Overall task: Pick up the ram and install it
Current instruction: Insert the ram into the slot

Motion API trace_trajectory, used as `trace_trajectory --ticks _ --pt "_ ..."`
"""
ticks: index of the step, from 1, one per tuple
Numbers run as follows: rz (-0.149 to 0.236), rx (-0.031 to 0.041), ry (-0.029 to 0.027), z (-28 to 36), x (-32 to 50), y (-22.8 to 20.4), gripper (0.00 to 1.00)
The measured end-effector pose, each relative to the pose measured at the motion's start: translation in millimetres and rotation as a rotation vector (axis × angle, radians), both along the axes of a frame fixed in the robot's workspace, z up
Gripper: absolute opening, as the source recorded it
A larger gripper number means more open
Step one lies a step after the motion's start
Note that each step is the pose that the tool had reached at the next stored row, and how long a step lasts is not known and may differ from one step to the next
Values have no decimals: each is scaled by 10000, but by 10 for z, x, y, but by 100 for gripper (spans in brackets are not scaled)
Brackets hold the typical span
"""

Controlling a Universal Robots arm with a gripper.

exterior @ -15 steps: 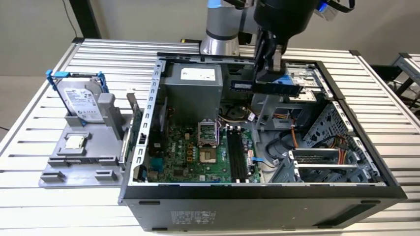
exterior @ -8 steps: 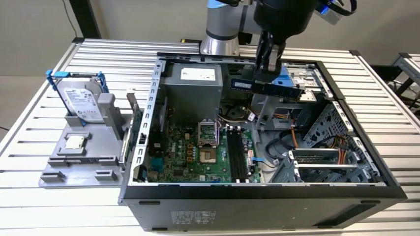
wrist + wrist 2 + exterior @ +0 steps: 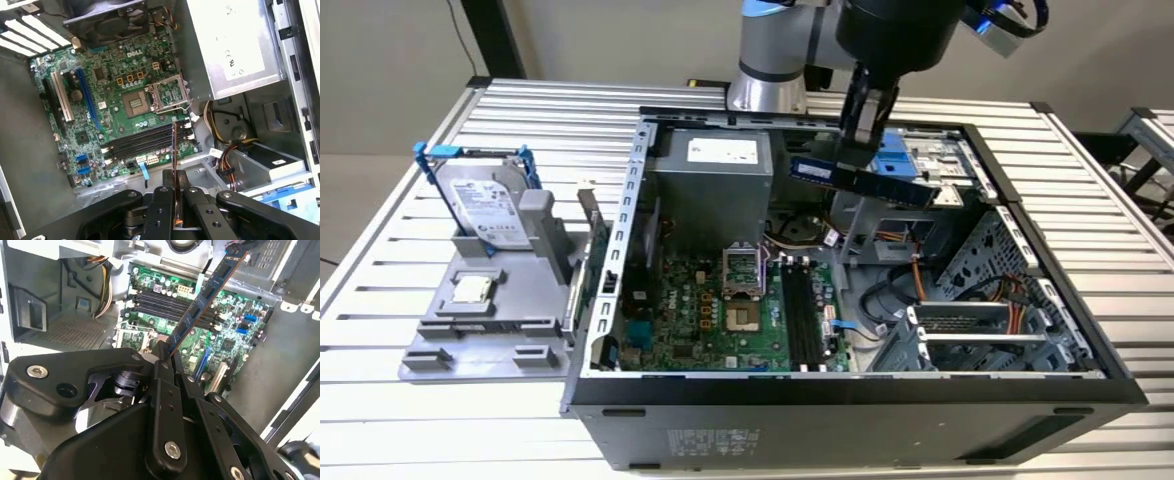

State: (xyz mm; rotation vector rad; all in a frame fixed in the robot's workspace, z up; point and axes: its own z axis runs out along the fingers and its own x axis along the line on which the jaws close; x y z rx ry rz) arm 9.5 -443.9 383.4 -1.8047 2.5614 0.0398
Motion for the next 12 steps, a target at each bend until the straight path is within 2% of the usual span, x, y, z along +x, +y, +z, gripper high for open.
trace_trajectory --ticks 12 --pt "-1852 0 0 0 0 0 0"
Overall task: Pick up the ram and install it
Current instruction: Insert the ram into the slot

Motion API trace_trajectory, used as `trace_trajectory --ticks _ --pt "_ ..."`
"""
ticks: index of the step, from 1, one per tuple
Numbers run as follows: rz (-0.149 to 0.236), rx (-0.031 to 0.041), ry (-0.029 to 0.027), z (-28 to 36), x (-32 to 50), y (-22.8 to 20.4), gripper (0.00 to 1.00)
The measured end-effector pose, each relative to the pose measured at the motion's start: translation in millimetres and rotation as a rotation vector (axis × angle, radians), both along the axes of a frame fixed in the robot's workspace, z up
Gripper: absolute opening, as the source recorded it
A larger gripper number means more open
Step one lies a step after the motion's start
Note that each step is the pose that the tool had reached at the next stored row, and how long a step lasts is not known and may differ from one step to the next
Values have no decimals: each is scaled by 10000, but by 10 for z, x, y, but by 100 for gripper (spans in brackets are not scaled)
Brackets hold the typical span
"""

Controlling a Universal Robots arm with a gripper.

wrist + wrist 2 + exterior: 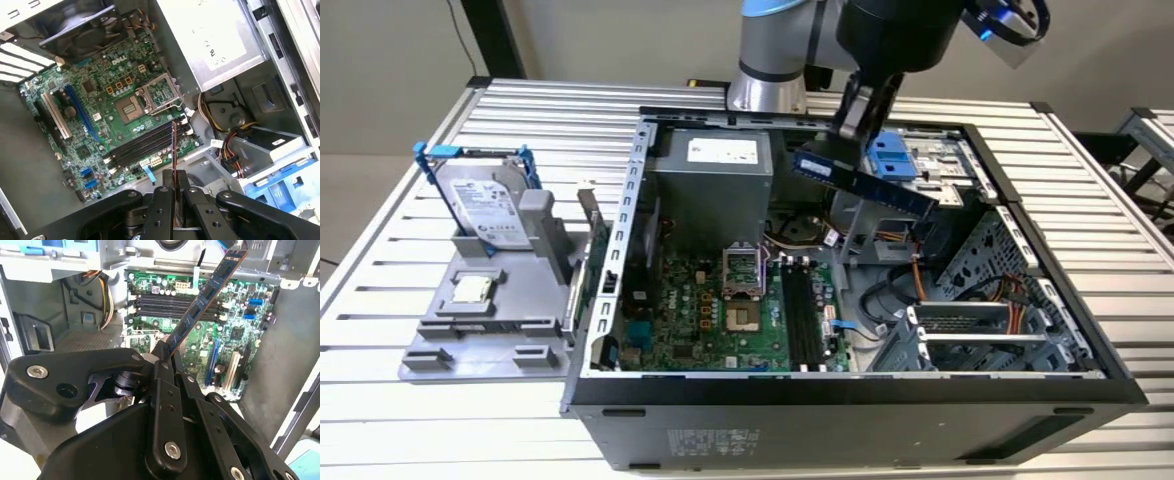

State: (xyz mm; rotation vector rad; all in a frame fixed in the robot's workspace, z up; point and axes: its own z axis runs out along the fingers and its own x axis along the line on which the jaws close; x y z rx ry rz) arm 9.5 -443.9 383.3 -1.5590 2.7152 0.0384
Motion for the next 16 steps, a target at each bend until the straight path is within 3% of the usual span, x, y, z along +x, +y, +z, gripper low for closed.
trace_trajectory --ticks 16 --pt "-2549 1 0 0 0 0 0"
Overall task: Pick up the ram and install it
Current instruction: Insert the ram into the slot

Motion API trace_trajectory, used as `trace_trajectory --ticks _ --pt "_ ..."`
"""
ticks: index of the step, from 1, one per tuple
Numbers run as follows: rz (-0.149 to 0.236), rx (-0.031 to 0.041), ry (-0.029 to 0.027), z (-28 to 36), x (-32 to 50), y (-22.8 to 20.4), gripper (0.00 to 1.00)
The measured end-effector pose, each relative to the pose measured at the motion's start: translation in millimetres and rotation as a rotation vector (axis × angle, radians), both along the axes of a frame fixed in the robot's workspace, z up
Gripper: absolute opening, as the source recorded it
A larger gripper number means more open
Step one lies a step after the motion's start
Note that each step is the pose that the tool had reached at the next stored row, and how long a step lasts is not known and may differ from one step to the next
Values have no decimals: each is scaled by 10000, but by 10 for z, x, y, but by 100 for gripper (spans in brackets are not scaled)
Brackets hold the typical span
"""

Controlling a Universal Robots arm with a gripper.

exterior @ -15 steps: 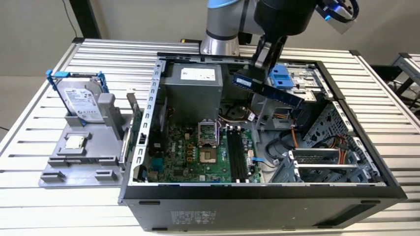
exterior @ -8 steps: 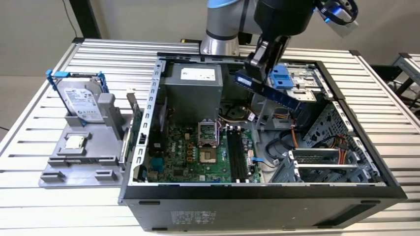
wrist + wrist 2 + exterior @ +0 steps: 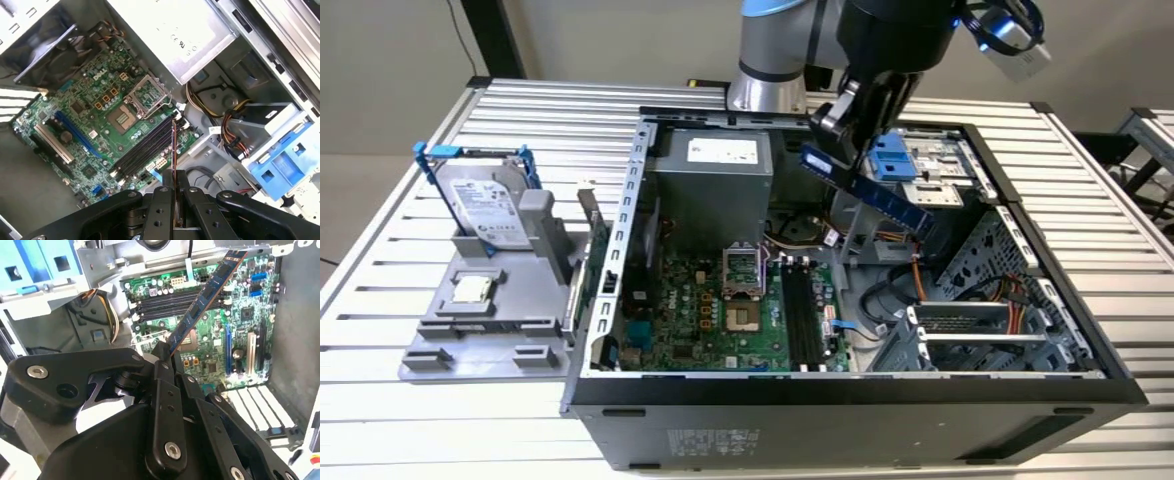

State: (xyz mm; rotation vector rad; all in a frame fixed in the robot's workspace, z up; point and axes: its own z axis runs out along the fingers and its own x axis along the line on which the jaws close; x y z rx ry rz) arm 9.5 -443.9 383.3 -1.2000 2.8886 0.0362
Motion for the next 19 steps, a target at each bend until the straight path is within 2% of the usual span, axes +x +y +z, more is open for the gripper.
trace_trajectory --ticks 10,19 --pt "-1499 2 1 0 0 0 0" --pt "-3022 2 3 -7 0 0 0"
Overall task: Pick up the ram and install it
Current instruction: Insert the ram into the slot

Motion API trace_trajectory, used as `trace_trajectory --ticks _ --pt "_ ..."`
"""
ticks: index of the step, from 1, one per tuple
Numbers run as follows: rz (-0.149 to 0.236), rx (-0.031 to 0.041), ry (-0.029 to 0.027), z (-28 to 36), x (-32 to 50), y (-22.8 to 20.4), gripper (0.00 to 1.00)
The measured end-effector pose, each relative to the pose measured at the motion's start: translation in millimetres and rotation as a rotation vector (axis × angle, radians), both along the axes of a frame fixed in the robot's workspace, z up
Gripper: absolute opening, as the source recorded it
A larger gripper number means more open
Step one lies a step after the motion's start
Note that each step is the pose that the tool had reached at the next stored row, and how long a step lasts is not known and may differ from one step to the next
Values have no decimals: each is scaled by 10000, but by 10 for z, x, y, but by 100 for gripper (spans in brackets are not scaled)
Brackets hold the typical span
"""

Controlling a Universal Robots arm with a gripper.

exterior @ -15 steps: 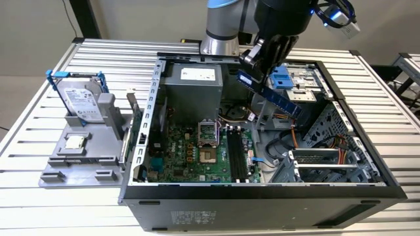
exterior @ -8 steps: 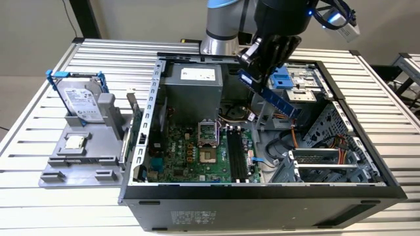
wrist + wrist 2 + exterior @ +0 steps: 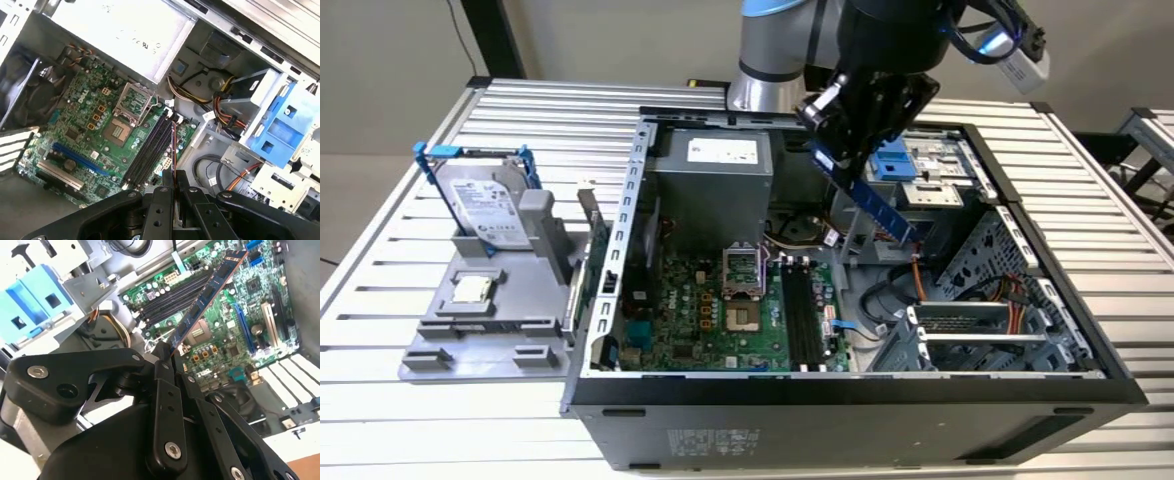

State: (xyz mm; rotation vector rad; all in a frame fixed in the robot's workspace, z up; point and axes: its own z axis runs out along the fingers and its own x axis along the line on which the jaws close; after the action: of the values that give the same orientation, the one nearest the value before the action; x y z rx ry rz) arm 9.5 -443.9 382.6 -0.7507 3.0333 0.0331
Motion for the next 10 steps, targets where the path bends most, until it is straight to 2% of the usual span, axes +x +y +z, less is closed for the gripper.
trace_trajectory --ticks 10 --pt "-1817 1 2 -24 0 0 0"
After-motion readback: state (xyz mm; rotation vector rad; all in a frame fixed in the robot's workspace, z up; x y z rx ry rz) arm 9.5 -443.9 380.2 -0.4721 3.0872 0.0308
